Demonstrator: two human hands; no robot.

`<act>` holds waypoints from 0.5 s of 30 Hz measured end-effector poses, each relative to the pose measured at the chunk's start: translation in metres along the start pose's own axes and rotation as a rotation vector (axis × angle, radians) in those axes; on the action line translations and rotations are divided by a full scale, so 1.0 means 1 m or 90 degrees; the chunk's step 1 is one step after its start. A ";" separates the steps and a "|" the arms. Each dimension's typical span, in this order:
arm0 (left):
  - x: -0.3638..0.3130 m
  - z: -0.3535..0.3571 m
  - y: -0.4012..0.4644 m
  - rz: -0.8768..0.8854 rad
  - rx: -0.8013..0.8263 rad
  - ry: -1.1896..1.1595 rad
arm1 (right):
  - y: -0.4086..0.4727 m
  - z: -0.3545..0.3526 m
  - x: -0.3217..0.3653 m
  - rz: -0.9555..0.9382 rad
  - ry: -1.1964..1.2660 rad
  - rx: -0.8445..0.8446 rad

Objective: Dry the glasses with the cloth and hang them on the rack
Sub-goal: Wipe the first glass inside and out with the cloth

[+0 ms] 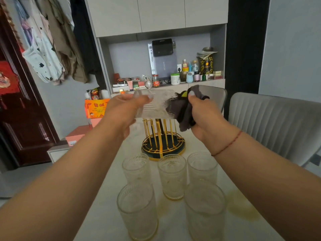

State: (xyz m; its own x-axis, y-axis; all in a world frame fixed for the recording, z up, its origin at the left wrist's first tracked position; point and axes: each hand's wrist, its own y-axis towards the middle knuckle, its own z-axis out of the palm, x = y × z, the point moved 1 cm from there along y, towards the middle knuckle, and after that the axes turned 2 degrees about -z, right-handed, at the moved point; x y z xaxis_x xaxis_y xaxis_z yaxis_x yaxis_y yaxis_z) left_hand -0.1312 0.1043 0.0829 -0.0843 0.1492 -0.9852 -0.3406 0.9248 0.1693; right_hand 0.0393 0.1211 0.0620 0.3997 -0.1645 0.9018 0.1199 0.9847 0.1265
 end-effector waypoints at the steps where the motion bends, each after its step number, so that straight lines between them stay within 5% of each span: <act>1: -0.003 -0.003 0.008 0.020 -0.032 0.033 | 0.003 -0.001 0.002 0.004 0.011 -0.011; 8: -0.004 -0.019 0.052 0.128 -0.155 0.260 | 0.009 -0.013 -0.005 0.039 0.052 -0.015; 15: 0.010 -0.012 0.073 0.156 -0.122 0.428 | 0.012 -0.019 -0.016 0.056 0.053 -0.013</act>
State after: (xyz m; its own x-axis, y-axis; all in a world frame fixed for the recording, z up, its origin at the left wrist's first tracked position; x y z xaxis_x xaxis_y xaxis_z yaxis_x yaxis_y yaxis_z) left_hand -0.1678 0.1692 0.0859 -0.7138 0.0399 -0.6992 -0.3907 0.8059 0.4448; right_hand 0.0514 0.1341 0.0417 0.4840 -0.0822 0.8712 0.0989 0.9943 0.0388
